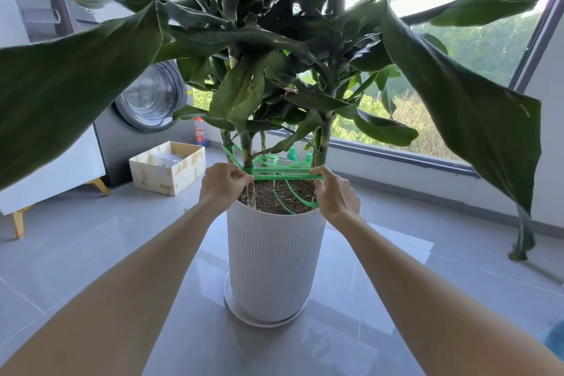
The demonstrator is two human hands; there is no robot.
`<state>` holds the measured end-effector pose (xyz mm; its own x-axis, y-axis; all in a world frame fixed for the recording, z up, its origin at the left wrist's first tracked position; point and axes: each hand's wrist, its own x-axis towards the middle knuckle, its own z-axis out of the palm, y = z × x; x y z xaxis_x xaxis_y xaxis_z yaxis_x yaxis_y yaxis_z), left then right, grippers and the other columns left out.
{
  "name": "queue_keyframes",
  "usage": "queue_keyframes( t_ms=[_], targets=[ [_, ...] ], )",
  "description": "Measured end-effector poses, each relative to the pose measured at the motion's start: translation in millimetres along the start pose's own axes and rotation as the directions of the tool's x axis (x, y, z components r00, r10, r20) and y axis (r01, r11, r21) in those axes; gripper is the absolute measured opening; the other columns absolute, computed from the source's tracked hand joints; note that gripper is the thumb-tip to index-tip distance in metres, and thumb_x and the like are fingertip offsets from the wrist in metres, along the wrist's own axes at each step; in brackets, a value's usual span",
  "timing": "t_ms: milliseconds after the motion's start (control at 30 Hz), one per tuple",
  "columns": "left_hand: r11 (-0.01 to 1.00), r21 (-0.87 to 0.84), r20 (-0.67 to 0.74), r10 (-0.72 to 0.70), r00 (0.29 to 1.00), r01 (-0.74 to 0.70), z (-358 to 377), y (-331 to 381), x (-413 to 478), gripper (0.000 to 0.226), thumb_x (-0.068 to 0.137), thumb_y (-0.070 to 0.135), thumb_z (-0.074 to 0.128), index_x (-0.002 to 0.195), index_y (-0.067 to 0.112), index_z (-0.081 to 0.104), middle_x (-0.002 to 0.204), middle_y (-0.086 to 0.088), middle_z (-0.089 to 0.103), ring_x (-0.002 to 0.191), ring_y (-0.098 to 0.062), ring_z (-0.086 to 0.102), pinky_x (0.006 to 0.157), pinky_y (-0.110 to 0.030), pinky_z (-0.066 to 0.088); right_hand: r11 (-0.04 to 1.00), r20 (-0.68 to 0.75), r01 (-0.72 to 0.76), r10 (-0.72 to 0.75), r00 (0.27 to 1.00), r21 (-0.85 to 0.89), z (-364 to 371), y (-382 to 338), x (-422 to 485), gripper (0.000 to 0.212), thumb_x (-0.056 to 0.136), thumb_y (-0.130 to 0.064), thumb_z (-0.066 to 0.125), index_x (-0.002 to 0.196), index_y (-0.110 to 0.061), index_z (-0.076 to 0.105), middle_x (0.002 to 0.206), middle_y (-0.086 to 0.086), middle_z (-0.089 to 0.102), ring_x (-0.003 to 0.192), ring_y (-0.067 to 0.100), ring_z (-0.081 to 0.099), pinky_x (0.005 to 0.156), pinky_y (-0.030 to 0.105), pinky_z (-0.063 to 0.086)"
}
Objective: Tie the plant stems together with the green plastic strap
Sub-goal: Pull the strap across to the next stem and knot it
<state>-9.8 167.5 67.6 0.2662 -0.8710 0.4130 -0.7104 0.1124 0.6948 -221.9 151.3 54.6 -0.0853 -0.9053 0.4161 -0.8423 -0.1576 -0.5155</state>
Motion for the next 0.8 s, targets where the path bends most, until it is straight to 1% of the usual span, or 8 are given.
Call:
queue_keyframes(
  t_ms=[100, 200, 333, 467, 600, 633, 700, 800],
  targets=[
    [0.999, -0.006, 0.024, 0.037, 0.999, -0.037, -3.1, -2.7, 0.4, 0.021, 0.081, 0.024, 0.073, 0.086, 0.004, 0.076, 0.075, -0.007, 0.067, 0.069, -0.016, 0.053, 0.062, -0.024, 0.037, 0.998, 0.028, 0.019, -0.018, 0.999, -0.055, -2.0, 2.9, 3.6, 0.026, 0.1, -0.026, 0.045, 0.122, -0.036, 0.054, 0.107, 0.005, 0.068, 0.089, 0.026, 0.061, 0.069, 0.032, 0.046],
    [0.998, -0.012, 0.045, 0.061, 0.997, -0.06, -5.6, -3.5, 0.5, 0.021, 0.079, 0.024, 0.075, 0.087, 0.004, 0.076, 0.078, -0.008, 0.07, 0.071, -0.016, 0.057, 0.063, -0.023, 0.039, 0.996, 0.024, 0.032, -0.03, 0.999, -0.079, -4.5, 2.1, 8.2, 0.024, 0.099, -0.029, 0.046, 0.12, -0.032, 0.057, 0.104, 0.004, 0.069, 0.092, 0.026, 0.062, 0.068, 0.032, 0.042],
    [0.998, -0.042, 0.066, 0.053, 0.996, -0.051, -7.5, -4.3, 1.5, 0.02, 0.078, 0.023, 0.075, 0.086, 0.004, 0.075, 0.075, -0.007, 0.068, 0.063, -0.015, 0.055, 0.058, -0.02, 0.04, 0.993, 0.003, 0.045, -0.045, 0.999, -0.105, -6.3, 2.3, 14.7, 0.022, 0.099, -0.024, 0.048, 0.115, -0.03, 0.063, 0.088, 0.001, 0.071, 0.088, 0.024, 0.064, 0.067, 0.03, 0.045],
    [0.998, -0.05, 0.082, 0.054, 0.995, -0.05, -8.1, -7.1, 3.7, 0.019, 0.077, 0.023, 0.076, 0.084, 0.005, 0.075, 0.071, -0.005, 0.067, 0.06, -0.013, 0.055, 0.059, -0.022, 0.043, 0.983, -0.032, 0.075, -0.081, 0.996, -0.165, -5.9, 3.6, 16.1, 0.022, 0.099, -0.025, 0.049, 0.113, -0.03, 0.065, 0.087, 0.0, 0.071, 0.086, 0.024, 0.065, 0.065, 0.028, 0.042],
    [0.998, -0.048, 0.096, 0.037, 0.995, -0.032, -9.1, -7.3, 6.1, 0.017, 0.077, 0.024, 0.077, 0.081, 0.008, 0.075, 0.07, -0.005, 0.068, 0.055, -0.008, 0.054, 0.057, -0.02, 0.044, 0.982, -0.053, 0.086, -0.096, 0.994, -0.168, -5.6, 3.1, 12.7, 0.022, 0.099, -0.024, 0.049, 0.111, -0.027, 0.067, 0.085, 0.001, 0.072, 0.086, 0.027, 0.065, 0.065, 0.03, 0.039],
    [0.999, -0.046, 0.101, 0.035, 0.994, -0.03, -9.7, -7.3, 6.6, 0.017, 0.077, 0.025, 0.077, 0.08, 0.008, 0.075, 0.07, -0.005, 0.069, 0.054, -0.008, 0.054, 0.056, -0.018, 0.043, 0.985, -0.049, 0.085, -0.093, 0.994, -0.151, -4.3, 2.9, 12.7, 0.021, 0.098, -0.023, 0.049, 0.108, -0.025, 0.068, 0.083, 0.0, 0.072, 0.084, 0.026, 0.065, 0.064, 0.03, 0.039],
    [0.999, -0.039, 0.111, 0.028, 0.993, -0.024, -10.7, -7.2, 7.1, 0.017, 0.077, 0.026, 0.076, 0.08, 0.01, 0.074, 0.07, -0.004, 0.069, 0.054, -0.007, 0.054, 0.054, -0.015, 0.042, 0.99, -0.039, 0.079, -0.085, 0.996, -0.117, -1.7, 2.1, 13.9, 0.022, 0.097, -0.021, 0.049, 0.094, -0.021, 0.071, 0.077, -0.002, 0.071, 0.079, 0.023, 0.065, 0.063, 0.03, 0.04],
    [0.999, -0.037, 0.113, 0.024, 0.993, -0.02, -11.1, -7.2, 7.6, 0.017, 0.077, 0.027, 0.076, 0.08, 0.01, 0.074, 0.069, -0.004, 0.068, 0.053, -0.006, 0.054, 0.054, -0.014, 0.041, 0.991, -0.031, 0.116, -0.119, 0.992, -0.072, 1.4, 2.0, 17.2, 0.025, 0.095, -0.021, 0.053, 0.079, -0.018, 0.072, 0.071, -0.005, 0.07, 0.067, 0.02, 0.065, 0.063, 0.031, 0.051]
  ],
)
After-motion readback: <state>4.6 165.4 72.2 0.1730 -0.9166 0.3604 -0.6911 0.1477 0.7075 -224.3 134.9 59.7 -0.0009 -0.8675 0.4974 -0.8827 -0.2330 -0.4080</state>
